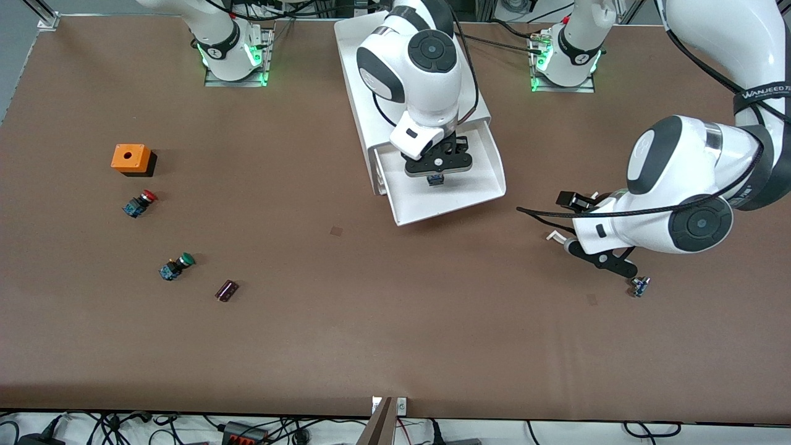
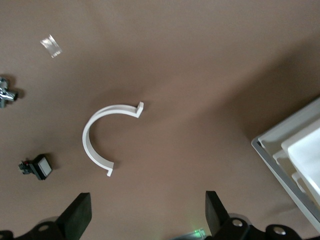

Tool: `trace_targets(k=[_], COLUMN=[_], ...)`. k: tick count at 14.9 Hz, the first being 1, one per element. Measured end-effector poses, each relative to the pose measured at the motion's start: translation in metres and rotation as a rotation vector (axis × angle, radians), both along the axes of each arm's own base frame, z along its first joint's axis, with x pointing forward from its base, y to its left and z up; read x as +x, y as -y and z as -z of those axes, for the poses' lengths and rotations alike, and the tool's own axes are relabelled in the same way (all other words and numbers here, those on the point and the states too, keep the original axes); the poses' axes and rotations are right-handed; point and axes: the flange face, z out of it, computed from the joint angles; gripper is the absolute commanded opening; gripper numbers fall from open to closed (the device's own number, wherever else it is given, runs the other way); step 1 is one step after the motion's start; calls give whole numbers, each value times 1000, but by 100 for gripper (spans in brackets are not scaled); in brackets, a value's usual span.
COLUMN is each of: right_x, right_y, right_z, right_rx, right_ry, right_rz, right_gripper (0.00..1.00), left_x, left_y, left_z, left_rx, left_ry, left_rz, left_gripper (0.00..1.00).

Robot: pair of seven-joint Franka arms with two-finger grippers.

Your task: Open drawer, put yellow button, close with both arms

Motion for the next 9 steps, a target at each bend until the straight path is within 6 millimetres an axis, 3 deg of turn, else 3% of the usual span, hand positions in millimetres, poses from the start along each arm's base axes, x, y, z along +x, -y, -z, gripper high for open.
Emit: trace_targets(k=[1,2,4,5,9], right_x=[0,0,1,1,2], right_y=[0,0,-1,-1,0], right_z=[2,5,10,11,7], right_rx=[-2,-6,-11,-12,-9], right_ry=[-1,-3,-7,-8,-4], right_rz=[0,0,0,0,4], right_gripper=[0,11,78,100,100], left_x=[2,3,4,4,4], left_y=[1,1,1,1,1], left_z=[2,5,7,7,7], left_rx=[1,3,11,16,36], left_ry=[6,7,7,8,12], left_rz=[-2,-8,-29,-43,-98], left_gripper=[100,100,100,100,100])
